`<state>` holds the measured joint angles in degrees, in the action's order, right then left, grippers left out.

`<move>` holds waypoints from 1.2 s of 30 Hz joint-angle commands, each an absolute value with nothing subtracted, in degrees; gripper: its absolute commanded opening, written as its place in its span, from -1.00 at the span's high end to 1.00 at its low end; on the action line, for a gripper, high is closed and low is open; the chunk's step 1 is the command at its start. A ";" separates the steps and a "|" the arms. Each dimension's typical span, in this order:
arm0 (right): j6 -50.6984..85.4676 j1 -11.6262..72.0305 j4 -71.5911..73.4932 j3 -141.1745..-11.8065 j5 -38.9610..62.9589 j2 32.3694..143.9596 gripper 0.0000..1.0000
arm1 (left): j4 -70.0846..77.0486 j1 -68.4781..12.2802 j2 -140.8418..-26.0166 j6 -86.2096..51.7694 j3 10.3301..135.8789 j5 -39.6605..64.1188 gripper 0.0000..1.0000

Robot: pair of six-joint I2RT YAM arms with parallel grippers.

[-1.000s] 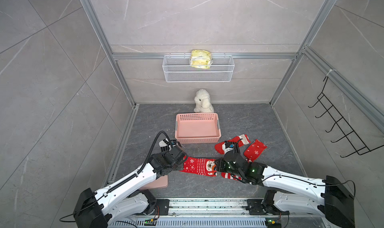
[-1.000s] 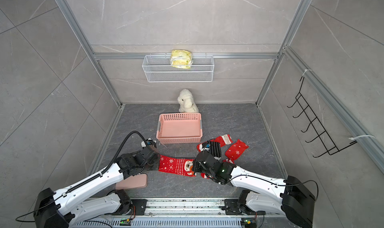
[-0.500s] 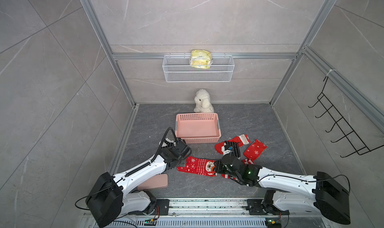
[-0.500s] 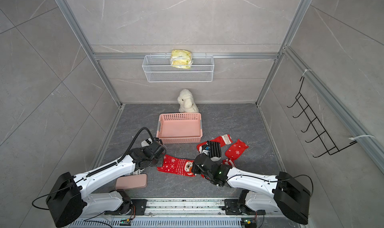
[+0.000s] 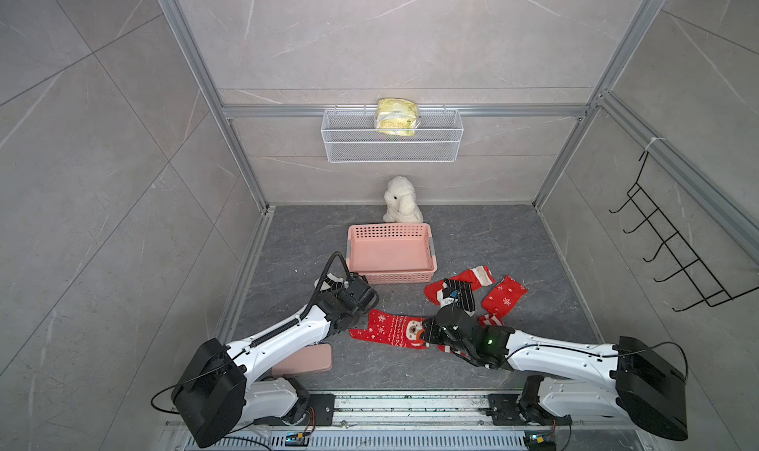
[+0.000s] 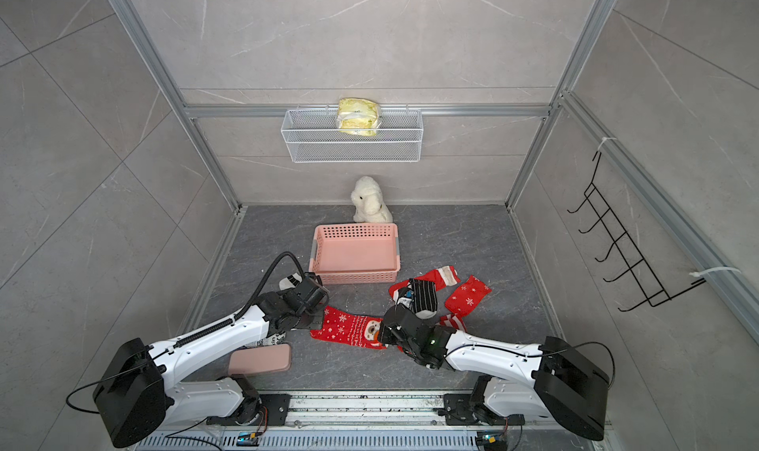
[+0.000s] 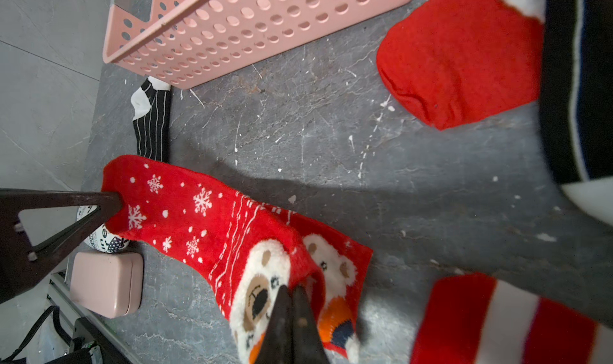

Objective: Place the socks together as a pair
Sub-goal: Place the sock in the sock.

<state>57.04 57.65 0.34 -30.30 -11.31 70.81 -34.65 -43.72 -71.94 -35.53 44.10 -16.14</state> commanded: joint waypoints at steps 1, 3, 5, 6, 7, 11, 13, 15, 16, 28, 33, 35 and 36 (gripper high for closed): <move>57.82 58.14 1.10 -29.10 -11.17 71.80 1.00 | -33.83 -43.40 -72.27 -35.31 43.78 -15.45 1.00; 58.05 58.27 1.10 -28.84 -11.16 72.19 1.00 | -33.75 -43.33 -72.51 -35.34 43.47 -15.50 1.00; 58.09 58.28 1.10 -28.59 -11.16 72.42 1.00 | -33.58 -43.29 -72.75 -35.49 43.17 -15.34 1.00; 58.09 58.36 1.14 -28.43 -11.21 72.59 1.00 | -33.57 -43.24 -73.08 -35.66 43.15 -15.33 1.00; 58.03 58.36 1.15 -28.32 -11.16 72.72 1.00 | -33.57 -43.24 -73.21 -35.82 43.08 -15.01 1.00; 58.07 58.36 1.18 -28.13 -11.21 73.26 1.00 | -33.66 -43.24 -74.39 -36.25 42.76 -14.52 1.00; 58.08 58.36 1.23 -28.24 -10.92 73.67 1.00 | -33.67 -43.27 -74.92 -36.53 42.44 -14.98 1.00; 58.09 58.36 1.51 -28.31 -10.49 74.23 1.00 | -33.79 -43.24 -75.82 -36.50 42.42 -15.23 1.00; 58.09 58.36 1.50 -28.38 -10.30 74.55 1.00 | -34.11 -43.24 -76.19 -36.52 42.61 -15.53 1.00; 58.04 58.36 0.10 -28.93 -11.58 75.70 0.82 | -33.43 -43.24 -78.31 -36.58 42.56 -15.64 0.81; 56.57 58.36 -0.90 -29.15 -11.56 72.78 0.38 | -33.03 -43.28 -76.03 -35.95 42.92 -14.43 0.36; 55.96 58.38 -2.91 -29.86 -11.86 71.54 0.14 | -33.32 -43.24 -74.93 -36.11 43.38 -14.37 0.23; 55.75 58.36 -3.81 -30.22 -11.88 71.00 0.09 | -33.61 -43.24 -74.41 -36.04 43.56 -14.16 0.18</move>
<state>56.93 58.11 -0.25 -28.82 -10.85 73.19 -33.34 -43.46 -77.10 -36.07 42.61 -14.61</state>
